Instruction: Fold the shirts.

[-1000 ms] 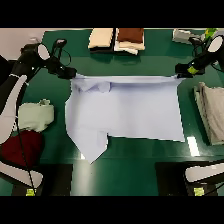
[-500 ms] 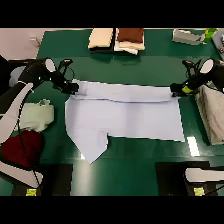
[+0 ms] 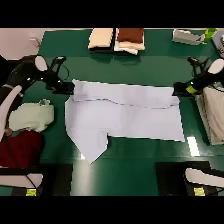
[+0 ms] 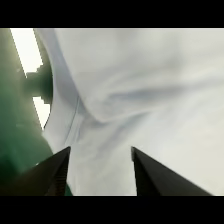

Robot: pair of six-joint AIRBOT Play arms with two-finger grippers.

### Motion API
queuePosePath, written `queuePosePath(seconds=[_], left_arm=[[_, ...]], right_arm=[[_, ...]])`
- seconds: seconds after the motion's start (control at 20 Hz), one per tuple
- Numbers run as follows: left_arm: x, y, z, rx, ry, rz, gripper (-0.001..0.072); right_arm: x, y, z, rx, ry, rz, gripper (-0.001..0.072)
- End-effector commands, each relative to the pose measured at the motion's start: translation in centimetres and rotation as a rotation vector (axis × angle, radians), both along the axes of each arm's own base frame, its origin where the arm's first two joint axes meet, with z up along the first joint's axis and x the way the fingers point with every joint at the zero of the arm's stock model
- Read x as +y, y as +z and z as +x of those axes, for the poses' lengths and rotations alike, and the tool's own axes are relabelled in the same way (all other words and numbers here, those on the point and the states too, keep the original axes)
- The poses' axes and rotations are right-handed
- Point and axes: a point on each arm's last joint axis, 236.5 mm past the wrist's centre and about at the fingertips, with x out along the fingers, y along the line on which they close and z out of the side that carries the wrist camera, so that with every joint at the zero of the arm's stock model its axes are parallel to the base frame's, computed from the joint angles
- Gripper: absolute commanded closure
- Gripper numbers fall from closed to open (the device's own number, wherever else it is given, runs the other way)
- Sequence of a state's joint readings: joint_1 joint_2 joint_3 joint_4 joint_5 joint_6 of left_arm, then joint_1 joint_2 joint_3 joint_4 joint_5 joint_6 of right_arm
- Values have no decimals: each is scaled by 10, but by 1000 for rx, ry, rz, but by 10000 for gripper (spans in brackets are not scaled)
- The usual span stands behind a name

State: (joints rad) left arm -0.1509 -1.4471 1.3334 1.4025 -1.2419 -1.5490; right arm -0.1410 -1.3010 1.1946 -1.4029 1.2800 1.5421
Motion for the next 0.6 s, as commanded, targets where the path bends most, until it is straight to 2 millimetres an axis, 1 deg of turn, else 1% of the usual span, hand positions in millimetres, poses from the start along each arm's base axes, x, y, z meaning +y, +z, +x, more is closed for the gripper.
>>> queuePosePath(seconds=[0.0,0.05,0.1,0.15,0.25,0.35,0.45,0.55], left_arm=[[10,-1,-62,42,49,6,243],[13,-9,-83,61,71,1,243],[15,-17,-103,75,93,-2,242],[17,-23,-119,86,111,-8,243],[19,-34,-142,97,131,-18,243],[18,-41,-155,118,133,-26,243],[18,-42,-155,119,134,-27,242],[18,-42,-153,111,135,-29,243]], right_arm=[[-24,-2,-64,89,-63,-25,363],[-31,-9,-84,122,-102,-14,358],[-38,-18,-106,159,-146,-1,225],[-43,-28,-126,190,-190,12,154],[-44,-49,-157,256,-243,37,155],[-36,-67,-180,323,-254,60,157],[-28,-83,-193,374,-255,83,158],[-22,-94,-200,407,-256,101,159]])
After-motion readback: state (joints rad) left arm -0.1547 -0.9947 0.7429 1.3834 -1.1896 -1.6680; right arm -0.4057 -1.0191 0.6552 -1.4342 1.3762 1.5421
